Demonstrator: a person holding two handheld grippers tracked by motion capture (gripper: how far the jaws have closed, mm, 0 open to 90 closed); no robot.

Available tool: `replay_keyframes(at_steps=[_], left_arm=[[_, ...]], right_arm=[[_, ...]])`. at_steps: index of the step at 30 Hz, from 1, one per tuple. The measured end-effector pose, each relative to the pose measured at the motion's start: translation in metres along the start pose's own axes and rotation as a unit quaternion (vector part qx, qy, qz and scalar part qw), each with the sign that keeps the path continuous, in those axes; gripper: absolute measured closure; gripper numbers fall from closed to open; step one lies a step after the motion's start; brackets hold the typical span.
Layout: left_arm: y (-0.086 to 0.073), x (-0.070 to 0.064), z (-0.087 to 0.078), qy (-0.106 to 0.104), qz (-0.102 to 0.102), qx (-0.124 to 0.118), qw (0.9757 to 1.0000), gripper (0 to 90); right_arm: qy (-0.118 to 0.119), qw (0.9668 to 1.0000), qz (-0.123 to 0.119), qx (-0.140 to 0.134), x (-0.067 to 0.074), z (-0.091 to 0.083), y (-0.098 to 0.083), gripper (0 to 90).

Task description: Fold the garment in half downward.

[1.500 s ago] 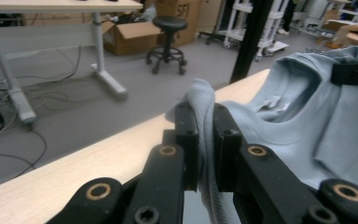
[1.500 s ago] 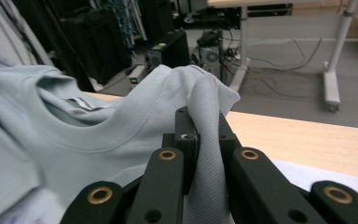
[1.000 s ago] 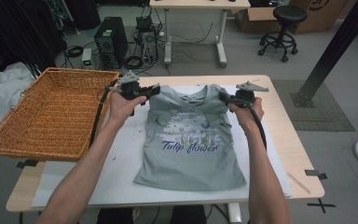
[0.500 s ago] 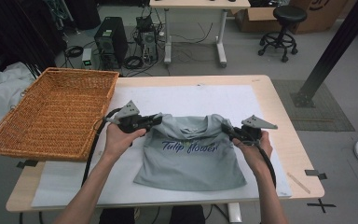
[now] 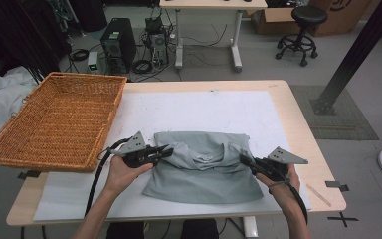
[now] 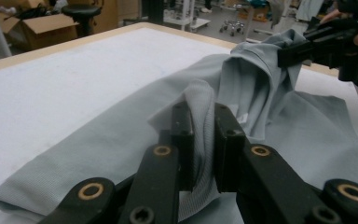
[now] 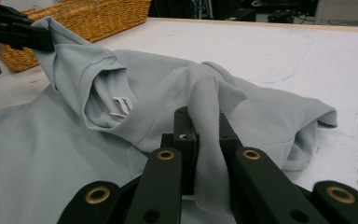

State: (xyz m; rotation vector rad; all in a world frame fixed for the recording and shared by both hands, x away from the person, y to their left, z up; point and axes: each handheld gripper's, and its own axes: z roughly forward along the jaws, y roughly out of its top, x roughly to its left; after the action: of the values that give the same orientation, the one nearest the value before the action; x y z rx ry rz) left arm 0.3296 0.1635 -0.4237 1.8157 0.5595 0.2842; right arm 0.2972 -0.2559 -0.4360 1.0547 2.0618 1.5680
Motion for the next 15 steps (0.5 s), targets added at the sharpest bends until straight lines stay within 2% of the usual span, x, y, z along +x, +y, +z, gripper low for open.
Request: replay_keyframes(at_steps=[4,9,15], left_arm=[[-0.006,0.0,-0.002,-0.003,-0.007,0.002,1.0,80.7],[-0.012,-0.002,-0.006,-0.01,0.004,0.001,0.9999,80.3],[-0.023,-0.005,-0.011,-0.018,0.006,0.005,0.9998,79.5]], right_arm=[[0.015,0.9999,0.004,-0.006,0.0,-0.002,-0.004,84.1],[0.03,0.9994,0.004,-0.016,0.0,-0.004,-0.01,83.0],[0.041,0.999,-0.019,-0.007,0.002,-0.01,-0.016,80.7]])
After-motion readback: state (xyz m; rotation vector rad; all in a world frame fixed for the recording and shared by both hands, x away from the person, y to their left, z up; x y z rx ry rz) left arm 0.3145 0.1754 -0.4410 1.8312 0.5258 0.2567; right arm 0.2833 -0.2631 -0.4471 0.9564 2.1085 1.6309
